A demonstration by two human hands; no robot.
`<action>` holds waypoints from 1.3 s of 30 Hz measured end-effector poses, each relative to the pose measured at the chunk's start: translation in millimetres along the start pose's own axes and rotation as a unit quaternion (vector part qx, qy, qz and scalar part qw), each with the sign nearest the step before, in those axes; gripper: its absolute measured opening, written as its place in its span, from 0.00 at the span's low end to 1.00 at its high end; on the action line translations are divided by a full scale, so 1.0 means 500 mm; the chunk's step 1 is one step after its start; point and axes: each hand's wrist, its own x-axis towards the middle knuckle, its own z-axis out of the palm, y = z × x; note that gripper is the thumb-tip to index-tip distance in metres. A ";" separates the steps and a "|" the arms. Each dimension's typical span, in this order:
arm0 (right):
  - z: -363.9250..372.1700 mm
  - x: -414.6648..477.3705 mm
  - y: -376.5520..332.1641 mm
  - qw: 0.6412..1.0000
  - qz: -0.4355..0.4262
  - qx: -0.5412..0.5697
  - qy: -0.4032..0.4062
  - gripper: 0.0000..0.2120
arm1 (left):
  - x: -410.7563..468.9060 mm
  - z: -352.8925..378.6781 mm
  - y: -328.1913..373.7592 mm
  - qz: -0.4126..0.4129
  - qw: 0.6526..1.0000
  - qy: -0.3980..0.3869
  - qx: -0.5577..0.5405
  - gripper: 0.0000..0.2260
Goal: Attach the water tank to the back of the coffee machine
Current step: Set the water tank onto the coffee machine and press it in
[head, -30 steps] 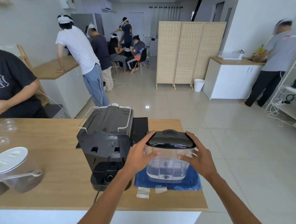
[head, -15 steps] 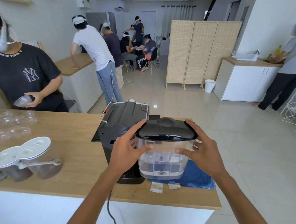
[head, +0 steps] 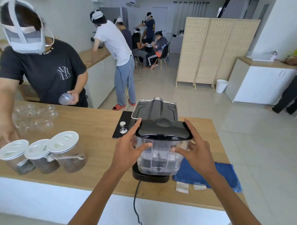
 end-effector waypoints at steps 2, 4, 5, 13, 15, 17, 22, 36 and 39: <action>0.022 0.005 0.001 1.000 0.004 0.002 0.005 0.51 | 0.006 -0.012 -0.016 0.002 1.000 0.005 0.003 0.41; 0.043 0.004 0.005 1.000 0.014 0.004 0.013 0.51 | 0.007 -0.017 -0.028 0.008 1.000 0.009 0.006 0.41; 0.052 0.002 0.007 1.000 0.017 0.004 0.017 0.52 | 0.006 -0.018 -0.033 0.011 1.000 0.013 0.004 0.40; 0.089 0.005 -0.007 0.998 0.043 -0.033 0.023 0.52 | 0.008 -0.025 -0.066 0.017 1.000 0.018 -0.017 0.39; 0.093 0.003 0.000 0.998 0.041 -0.033 0.030 0.52 | 0.014 -0.025 -0.066 0.027 0.999 0.022 -0.018 0.39; 0.098 0.003 0.007 0.999 0.034 -0.027 0.033 0.52 | 0.019 -0.024 -0.067 0.034 0.999 0.022 -0.020 0.39; 0.109 0.009 0.015 0.998 0.041 -0.030 0.040 0.51 | 0.032 -0.020 -0.080 0.030 0.999 0.014 -0.036 0.39; 0.133 -0.014 0.051 0.994 0.066 -0.080 0.046 0.52 | 0.013 -0.003 -0.140 0.038 0.999 0.020 0.007 0.37; 0.132 -0.014 0.058 0.993 0.057 -0.089 0.046 0.52 | 0.016 -0.007 -0.147 0.037 0.999 0.009 0.011 0.38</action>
